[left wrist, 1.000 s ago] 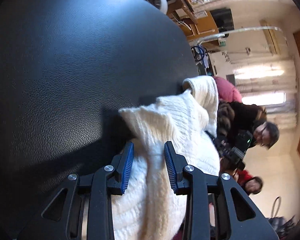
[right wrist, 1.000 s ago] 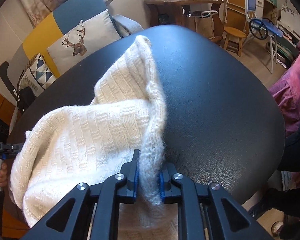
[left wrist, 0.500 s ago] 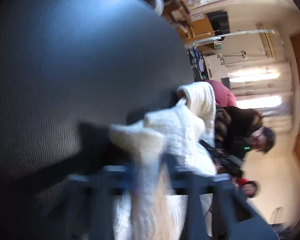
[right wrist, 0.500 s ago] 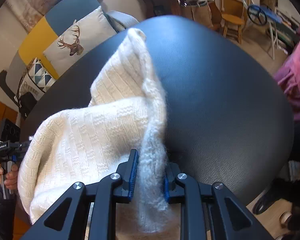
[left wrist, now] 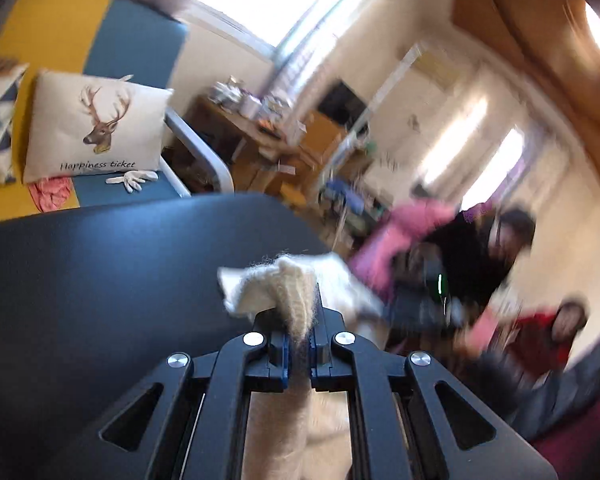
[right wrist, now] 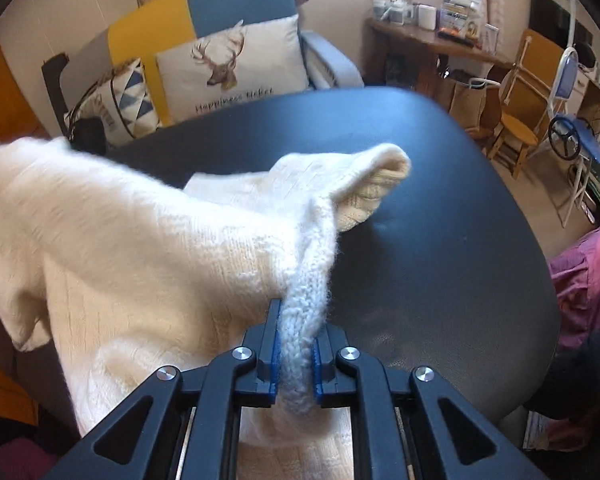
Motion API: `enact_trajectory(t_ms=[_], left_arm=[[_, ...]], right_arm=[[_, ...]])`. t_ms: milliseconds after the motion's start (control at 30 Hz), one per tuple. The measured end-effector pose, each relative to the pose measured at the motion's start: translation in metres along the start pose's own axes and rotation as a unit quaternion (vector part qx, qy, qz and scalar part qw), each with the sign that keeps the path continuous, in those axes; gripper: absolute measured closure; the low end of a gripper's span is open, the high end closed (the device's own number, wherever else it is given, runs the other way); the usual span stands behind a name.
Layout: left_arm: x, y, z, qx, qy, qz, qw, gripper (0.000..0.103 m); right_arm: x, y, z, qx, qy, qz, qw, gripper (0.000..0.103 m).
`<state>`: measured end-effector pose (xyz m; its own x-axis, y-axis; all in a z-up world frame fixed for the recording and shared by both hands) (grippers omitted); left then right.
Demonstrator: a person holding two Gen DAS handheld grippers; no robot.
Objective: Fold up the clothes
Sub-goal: 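Spread the sweater flat on the table with both grippers, then release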
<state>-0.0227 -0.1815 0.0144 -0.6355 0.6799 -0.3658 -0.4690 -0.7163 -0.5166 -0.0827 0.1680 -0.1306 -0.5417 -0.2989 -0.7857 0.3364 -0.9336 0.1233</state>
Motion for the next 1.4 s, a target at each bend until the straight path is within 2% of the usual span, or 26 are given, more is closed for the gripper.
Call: enact_trajectory(t_ms=[100, 133, 200, 267, 300, 333, 367, 433, 500, 600, 667, 767, 833, 867, 900, 967, 1100, 1267, 1400], left_arm=[[-0.004, -0.026, -0.046, 0.036, 0.053, -0.009, 0.9979, 0.098], [-0.004, -0.032, -0.063, 0.046, 0.073, -0.008, 0.9962, 0.098], [-0.005, -0.039, -0.098, 0.048, 0.110, -0.008, 0.9928, 0.098], [-0.003, -0.044, -0.124, 0.039, 0.133, -0.010, 0.9904, 0.098], [-0.002, -0.045, -0.136, 0.034, 0.144, -0.010, 0.9890, 0.098], [-0.001, -0.044, -0.145, 0.028, 0.149, -0.010, 0.9884, 0.098], [-0.001, -0.045, -0.150, 0.027, 0.150, -0.005, 0.9883, 0.098], [-0.002, -0.045, -0.155, 0.017, 0.145, 0.001, 0.9893, 0.098], [0.002, -0.048, -0.145, 0.007, 0.129, 0.007, 0.9916, 0.098], [0.001, -0.044, -0.128, 0.004, 0.102, 0.024, 0.9945, 0.097], [-0.001, -0.041, -0.121, 0.002, 0.089, 0.031, 0.9955, 0.097], [-0.002, -0.034, -0.110, -0.004, 0.069, 0.045, 0.9966, 0.097], [0.000, -0.027, -0.102, -0.011, 0.056, 0.059, 0.9966, 0.097], [0.001, -0.022, -0.098, -0.015, 0.049, 0.066, 0.9965, 0.097], [0.002, -0.015, -0.092, -0.025, 0.042, 0.075, 0.9960, 0.097], [0.006, 0.005, -0.073, -0.043, 0.026, 0.093, 0.9943, 0.097], [0.014, 0.036, -0.033, -0.055, 0.001, 0.123, 0.9909, 0.097], [0.033, 0.063, 0.018, -0.026, -0.005, 0.158, 0.9871, 0.097], [0.054, 0.089, 0.058, 0.000, 0.002, 0.187, 0.9823, 0.097]], right_arm=[[-0.007, 0.009, 0.015, 0.001, 0.010, 0.012, 1.000, 0.087], [-0.011, 0.010, 0.022, -0.008, 0.005, 0.001, 1.000, 0.083], [-0.020, 0.013, 0.034, -0.042, -0.003, -0.039, 0.998, 0.083], [-0.032, 0.016, 0.047, -0.063, -0.011, -0.055, 0.996, 0.081], [-0.035, 0.026, 0.053, -0.064, -0.014, -0.030, 0.997, 0.078], [-0.036, 0.042, 0.057, -0.063, -0.010, 0.014, 0.998, 0.074], [-0.035, 0.059, 0.059, -0.065, -0.003, 0.060, 0.996, 0.073], [-0.020, 0.103, 0.052, -0.087, 0.039, 0.145, 0.985, 0.073], [0.004, 0.132, 0.036, -0.114, 0.093, 0.175, 0.974, 0.073], [0.055, 0.148, 0.011, -0.112, 0.175, 0.175, 0.963, 0.072], [0.087, 0.149, -0.002, -0.098, 0.209, 0.157, 0.960, 0.070], [0.120, 0.147, -0.013, -0.146, 0.223, 0.081, 0.960, 0.070], [0.131, 0.152, -0.018, -0.200, 0.210, 0.041, 0.956, 0.069], [0.131, 0.158, -0.014, -0.234, 0.184, 0.032, 0.954, 0.071], [0.131, 0.163, -0.011, -0.264, 0.160, 0.022, 0.951, 0.074], [0.139, 0.169, -0.006, -0.288, 0.134, 0.004, 0.948, 0.088], [0.162, 0.164, 0.028, -0.269, 0.084, -0.027, 0.959, 0.095], [0.192, 0.144, 0.088, -0.226, 0.040, -0.069, 0.971, 0.100], [0.191, 0.127, 0.147, -0.184, -0.015, -0.107, 0.977, 0.103]])
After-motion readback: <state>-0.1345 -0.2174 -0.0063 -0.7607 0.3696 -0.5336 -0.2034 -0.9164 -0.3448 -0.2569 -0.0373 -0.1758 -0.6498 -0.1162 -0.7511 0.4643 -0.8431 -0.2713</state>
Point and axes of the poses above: each gripper's, at about its wrist camera, not at the fingertips, and x roughly the way its jaws point, y to its left, z to its top, the point moved 7 cm from there along x, roughly the way its jaws point, and after that the axes turned 8 degrees about -y, right-handed, at the moved point
